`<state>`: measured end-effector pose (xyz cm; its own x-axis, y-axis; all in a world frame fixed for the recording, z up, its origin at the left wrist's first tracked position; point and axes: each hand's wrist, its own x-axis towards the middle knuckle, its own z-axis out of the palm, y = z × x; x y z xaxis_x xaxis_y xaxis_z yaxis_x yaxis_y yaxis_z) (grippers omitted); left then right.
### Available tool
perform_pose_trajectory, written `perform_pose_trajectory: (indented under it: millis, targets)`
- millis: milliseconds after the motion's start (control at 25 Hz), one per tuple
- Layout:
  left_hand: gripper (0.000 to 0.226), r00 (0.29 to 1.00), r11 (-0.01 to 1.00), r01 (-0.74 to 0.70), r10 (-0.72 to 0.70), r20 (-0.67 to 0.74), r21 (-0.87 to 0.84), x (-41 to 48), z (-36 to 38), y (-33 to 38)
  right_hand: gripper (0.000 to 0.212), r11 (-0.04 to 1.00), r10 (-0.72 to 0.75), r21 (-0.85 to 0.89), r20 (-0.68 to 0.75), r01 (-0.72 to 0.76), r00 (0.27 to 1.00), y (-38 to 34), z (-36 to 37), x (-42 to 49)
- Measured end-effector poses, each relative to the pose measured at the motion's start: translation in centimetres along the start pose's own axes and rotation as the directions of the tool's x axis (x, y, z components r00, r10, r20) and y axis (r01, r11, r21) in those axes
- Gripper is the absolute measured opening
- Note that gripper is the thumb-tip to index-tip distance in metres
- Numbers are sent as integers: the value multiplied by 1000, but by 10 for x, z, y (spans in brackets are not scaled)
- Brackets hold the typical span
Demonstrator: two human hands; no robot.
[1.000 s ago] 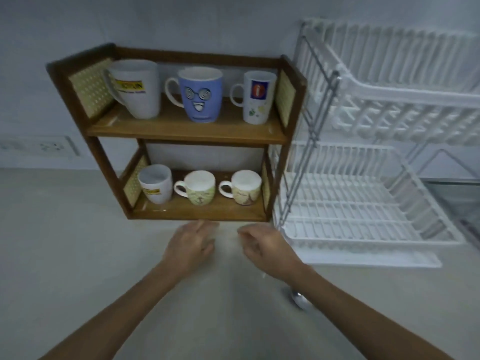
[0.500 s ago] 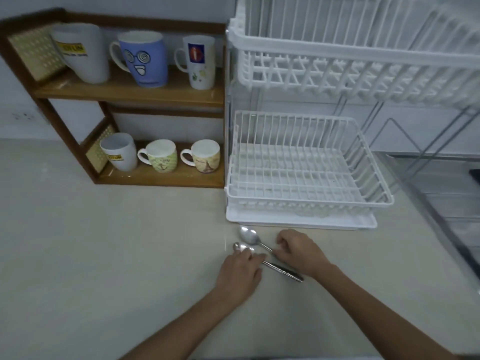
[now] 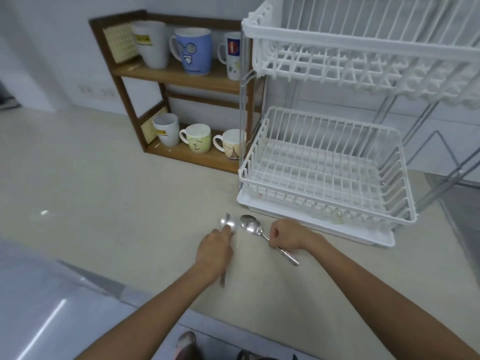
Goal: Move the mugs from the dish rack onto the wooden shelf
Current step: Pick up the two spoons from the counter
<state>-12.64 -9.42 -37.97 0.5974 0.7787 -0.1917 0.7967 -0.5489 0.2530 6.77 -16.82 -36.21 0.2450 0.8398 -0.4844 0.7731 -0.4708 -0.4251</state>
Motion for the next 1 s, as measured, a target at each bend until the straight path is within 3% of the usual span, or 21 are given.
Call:
perform_pose_trajectory:
  millis: [120,200,240,320,400,480,560,640,720,840,1000]
  targets:
    - [36,977,969,206,-197,80,-137,-8,-9,-4,9,992,-110,-41,107,115,988,-12,-19,-6]
    - [26,949,936,274,-226,221,-219,-11,-23,-6,13,983,-179,-23,123,183,976,-21,-35,-15]
    - [13,934,902,278,-174,311,-330,-12,-33,-8,13,978,-208,12,119,208,971,-24,-45,-21]
    - [14,864,766,327,-6,504,-553,-11,-65,-7,13,955,-247,188,83,228,965,-25,-72,-34]
    - [3,791,627,342,210,574,-700,-6,-99,0,13,891,-262,386,8,239,965,-16,-103,-43]
    - [8,789,528,298,333,516,-795,11,-129,11,15,816,-225,523,-102,245,969,-2,-130,-44]
    - [10,817,479,253,359,451,-841,36,-145,36,15,754,-121,615,-216,231,969,14,-145,-33]
    - [11,893,441,244,245,378,-864,63,-145,61,13,707,10,682,-275,188,962,20,-147,-13]
    - [9,954,406,256,41,297,-877,91,-135,82,12,640,125,753,-295,150,947,24,-142,9]
    - [10,955,399,296,-148,257,-868,131,-114,101,19,593,221,797,-298,115,928,29,-136,42]
    - [3,953,446,292,-207,220,-846,165,-100,116,10,673,235,736,-315,80,919,34,-137,73]
